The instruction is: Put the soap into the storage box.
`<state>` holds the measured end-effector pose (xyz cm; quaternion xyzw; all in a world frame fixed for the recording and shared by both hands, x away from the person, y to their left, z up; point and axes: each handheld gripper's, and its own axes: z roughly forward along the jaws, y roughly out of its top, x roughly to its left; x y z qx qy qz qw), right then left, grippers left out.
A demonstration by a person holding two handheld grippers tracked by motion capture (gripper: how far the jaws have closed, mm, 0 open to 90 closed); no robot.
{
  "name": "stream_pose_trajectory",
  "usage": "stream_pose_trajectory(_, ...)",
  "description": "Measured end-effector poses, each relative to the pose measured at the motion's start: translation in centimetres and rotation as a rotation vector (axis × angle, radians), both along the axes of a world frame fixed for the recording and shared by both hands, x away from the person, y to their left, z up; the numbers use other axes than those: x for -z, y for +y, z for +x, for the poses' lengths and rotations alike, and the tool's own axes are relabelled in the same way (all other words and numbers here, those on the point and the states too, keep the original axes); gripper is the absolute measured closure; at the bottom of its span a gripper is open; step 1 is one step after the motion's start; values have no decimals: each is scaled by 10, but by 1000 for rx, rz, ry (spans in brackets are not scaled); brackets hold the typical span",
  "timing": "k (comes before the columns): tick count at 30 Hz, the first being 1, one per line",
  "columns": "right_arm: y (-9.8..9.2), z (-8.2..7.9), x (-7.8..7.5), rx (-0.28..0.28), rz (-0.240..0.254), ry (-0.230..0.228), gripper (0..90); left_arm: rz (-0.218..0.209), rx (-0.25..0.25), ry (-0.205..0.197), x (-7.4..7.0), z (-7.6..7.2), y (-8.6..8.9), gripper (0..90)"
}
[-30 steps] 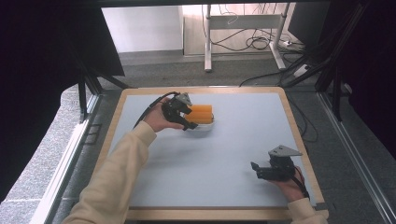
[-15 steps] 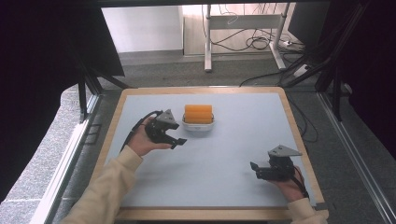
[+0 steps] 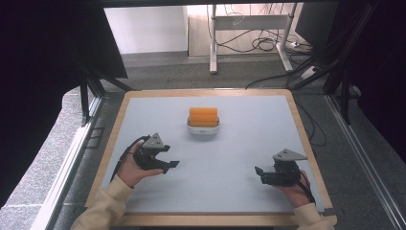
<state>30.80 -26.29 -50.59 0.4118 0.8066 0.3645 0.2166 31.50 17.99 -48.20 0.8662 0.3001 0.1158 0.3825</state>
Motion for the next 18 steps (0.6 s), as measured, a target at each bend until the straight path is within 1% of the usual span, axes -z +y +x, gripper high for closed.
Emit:
stream_pose_trajectory(1, 0, 0, 0, 2, 0, 0, 154, -4, -6, 4, 2, -1, 0, 297)
stream_pose_trajectory(2, -1, 0, 0, 5, 2, 2, 154, 8, -3, 10, 4, -1, -1, 296)
stream_pose_trajectory(3, -1, 0, 0, 5, 3, 0, 154, 20, -3, 6, 5, -1, -1, 294)
stream_pose_trajectory(4, 0, 0, 0, 6, 4, -4, 154, 20, -10, 4, 5, -1, -1, 294)
stream_pose_trajectory(6, 0, -1, -2, 6, 1, -16, 156, 12, -5, 10, 6, -1, -1, 295)
stream_pose_trajectory(8, 1, -1, -3, 5, 2, -26, 156, 17, -10, 6, 6, -1, -1, 295)
stream_pose_trajectory(9, 1, -1, -3, 5, 1, -27, 157, 12, -11, 10, 7, -1, -1, 295)
stream_pose_trajectory(12, 2, -2, -2, 1, -4, -21, 156, 21, -8, 6, 8, 0, -3, 295)
stream_pose_trajectory(18, 1, -3, -4, 3, -7, -23, 156, 21, -5, 6, 8, -1, -3, 293)
